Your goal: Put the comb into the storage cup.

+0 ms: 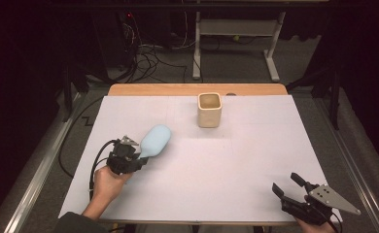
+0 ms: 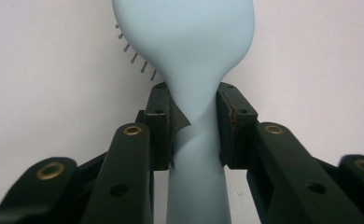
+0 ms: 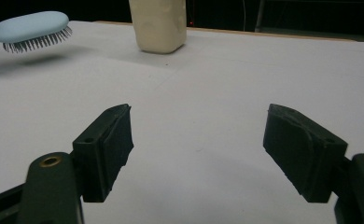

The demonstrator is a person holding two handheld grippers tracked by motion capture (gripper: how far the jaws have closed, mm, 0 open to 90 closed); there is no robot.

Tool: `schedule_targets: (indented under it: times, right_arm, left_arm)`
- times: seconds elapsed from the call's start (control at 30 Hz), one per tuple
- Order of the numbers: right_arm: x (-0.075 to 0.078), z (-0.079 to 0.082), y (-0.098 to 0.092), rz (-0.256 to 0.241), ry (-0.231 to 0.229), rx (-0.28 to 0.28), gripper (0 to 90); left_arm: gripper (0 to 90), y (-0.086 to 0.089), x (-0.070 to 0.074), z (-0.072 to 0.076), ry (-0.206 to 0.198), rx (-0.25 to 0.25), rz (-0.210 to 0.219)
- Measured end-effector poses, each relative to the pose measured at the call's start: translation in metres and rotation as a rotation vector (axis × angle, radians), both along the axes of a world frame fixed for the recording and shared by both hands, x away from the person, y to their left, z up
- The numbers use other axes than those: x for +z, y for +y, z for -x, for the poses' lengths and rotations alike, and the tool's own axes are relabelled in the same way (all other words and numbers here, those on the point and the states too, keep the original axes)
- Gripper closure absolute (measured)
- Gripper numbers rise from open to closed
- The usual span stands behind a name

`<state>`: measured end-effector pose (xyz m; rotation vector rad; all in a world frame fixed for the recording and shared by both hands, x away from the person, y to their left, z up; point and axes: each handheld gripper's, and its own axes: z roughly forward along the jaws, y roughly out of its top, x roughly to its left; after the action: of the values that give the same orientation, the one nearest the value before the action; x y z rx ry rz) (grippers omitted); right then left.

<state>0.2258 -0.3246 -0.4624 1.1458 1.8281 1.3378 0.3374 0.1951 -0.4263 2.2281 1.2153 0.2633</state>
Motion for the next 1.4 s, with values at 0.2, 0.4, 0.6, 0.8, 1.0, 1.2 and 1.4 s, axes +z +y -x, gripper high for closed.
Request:
schedule_targets:
  times: [0.2, 0.4, 0.6, 0.8, 1.0, 1.2, 1.4]
  right_arm:
    - [0.0, -0.001, 0.001, 0.004, 0.001, 0.002, 24.7]
    - [0.0, -0.001, 0.001, 0.0, 0.0, 0.0, 24.7]
    - [0.001, -0.001, 0.003, 0.002, -0.002, 0.005, 24.6]
    - [0.001, -0.001, 0.006, 0.007, -0.006, 0.008, 24.4]
    - [0.002, -0.001, 0.011, 0.006, -0.008, 0.024, 23.3]
    - [0.004, -0.002, 0.02, 0.011, -0.014, 0.042, 22.3]
    - [0.006, -0.004, 0.032, 0.02, -0.012, 0.068, 22.3]
  left_arm:
    - [69.4, 0.0, 0.0, 0.01, -0.004, -0.025, 0.021]
    - [69.4, -0.002, -0.001, 0.02, -0.012, -0.05, 0.038]
    - [69.4, -0.004, -0.005, 0.029, -0.017, -0.07, 0.052]
    - [69.4, -0.005, -0.006, 0.034, -0.017, -0.077, 0.063]
    - [69.4, -0.009, -0.006, 0.043, -0.024, -0.101, 0.074]
    - [69.3, -0.013, -0.004, 0.048, -0.041, -0.112, 0.09]
    - [69.3, -0.015, -0.001, 0.052, -0.053, -0.125, 0.109]
